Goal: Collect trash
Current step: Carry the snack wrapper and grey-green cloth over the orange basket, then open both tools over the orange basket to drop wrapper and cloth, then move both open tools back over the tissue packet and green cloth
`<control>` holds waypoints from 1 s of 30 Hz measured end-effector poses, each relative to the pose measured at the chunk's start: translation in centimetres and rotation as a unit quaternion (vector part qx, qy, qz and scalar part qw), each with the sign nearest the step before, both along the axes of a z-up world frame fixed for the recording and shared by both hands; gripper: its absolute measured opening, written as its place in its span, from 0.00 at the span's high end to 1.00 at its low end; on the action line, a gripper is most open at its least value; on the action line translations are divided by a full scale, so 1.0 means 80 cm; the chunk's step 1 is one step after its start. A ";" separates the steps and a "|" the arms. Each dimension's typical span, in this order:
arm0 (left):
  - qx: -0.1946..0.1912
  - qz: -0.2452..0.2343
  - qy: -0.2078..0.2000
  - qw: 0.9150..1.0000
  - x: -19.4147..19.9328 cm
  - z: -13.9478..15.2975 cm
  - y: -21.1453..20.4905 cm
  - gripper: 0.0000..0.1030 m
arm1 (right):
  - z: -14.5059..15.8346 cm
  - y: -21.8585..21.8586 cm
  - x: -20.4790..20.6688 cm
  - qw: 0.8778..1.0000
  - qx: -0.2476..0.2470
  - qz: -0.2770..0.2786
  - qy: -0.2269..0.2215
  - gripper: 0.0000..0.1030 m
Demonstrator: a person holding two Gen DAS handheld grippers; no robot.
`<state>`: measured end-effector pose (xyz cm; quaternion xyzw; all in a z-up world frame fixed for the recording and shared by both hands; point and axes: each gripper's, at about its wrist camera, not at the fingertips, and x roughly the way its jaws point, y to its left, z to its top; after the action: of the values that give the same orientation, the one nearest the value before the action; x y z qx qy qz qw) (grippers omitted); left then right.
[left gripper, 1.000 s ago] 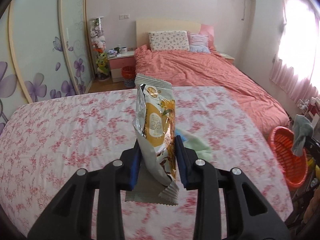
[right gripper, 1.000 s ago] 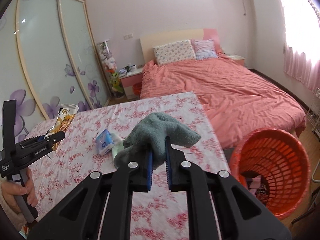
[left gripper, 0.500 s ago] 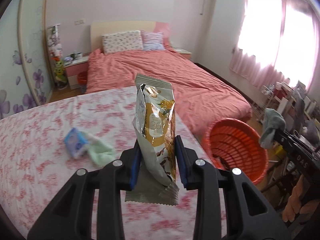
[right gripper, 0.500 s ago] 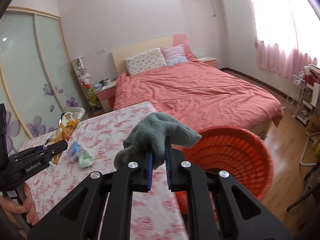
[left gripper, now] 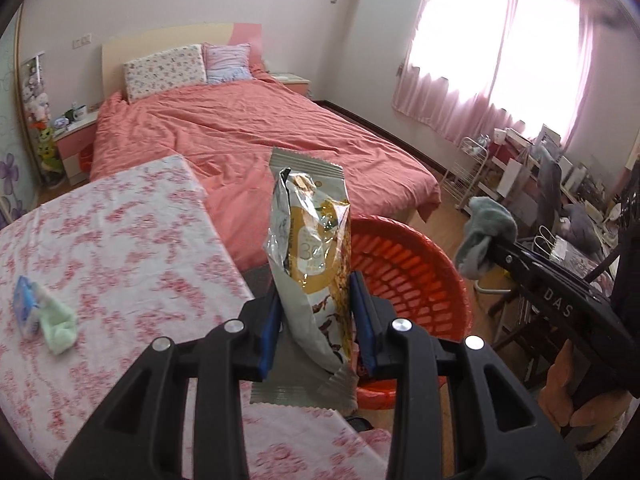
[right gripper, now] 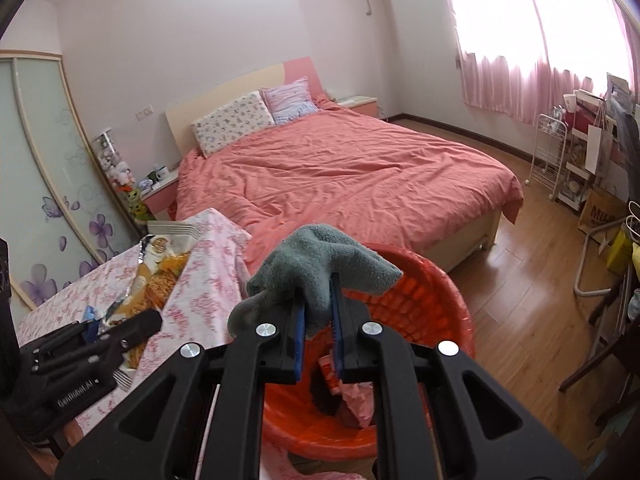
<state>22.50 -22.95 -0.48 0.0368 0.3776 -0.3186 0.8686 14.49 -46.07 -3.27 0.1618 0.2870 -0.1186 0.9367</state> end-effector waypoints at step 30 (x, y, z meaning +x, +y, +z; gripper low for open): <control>0.065 0.113 -0.003 0.991 0.073 -0.065 0.112 0.30 | -0.029 0.029 0.027 0.997 -0.033 0.053 0.036 0.48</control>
<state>28.32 -13.97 -5.66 0.0514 0.3970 -0.1933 0.8958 16.68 -43.75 -5.58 0.1106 0.3246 -0.0842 0.9356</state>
